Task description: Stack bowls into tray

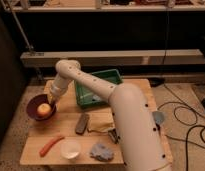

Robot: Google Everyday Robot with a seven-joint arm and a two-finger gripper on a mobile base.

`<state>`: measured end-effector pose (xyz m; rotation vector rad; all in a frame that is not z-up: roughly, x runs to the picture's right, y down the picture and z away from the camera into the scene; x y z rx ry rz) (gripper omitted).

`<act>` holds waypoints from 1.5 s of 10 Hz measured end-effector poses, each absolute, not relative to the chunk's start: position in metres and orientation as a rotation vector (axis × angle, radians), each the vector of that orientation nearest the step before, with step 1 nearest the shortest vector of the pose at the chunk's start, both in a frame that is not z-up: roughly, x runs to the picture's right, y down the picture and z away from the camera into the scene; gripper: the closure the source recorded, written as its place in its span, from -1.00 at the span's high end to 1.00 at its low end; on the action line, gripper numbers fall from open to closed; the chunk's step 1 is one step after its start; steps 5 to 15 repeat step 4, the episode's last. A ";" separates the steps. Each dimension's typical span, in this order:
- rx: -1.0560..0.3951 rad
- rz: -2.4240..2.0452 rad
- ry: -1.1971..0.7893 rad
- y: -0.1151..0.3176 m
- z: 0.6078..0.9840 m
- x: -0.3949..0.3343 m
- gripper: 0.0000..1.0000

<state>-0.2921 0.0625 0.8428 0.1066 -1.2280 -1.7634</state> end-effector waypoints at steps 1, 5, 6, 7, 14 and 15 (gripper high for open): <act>0.107 -1.761 -1.233 0.062 0.843 -0.292 0.60; 0.109 -1.758 -1.244 0.062 0.842 -0.292 0.60; 0.109 -1.758 -1.244 0.062 0.842 -0.292 0.60; 0.109 -1.758 -1.244 0.062 0.842 -0.292 0.60; 0.109 -1.758 -1.244 0.062 0.842 -0.292 0.60; 0.109 -1.758 -1.244 0.062 0.842 -0.292 0.60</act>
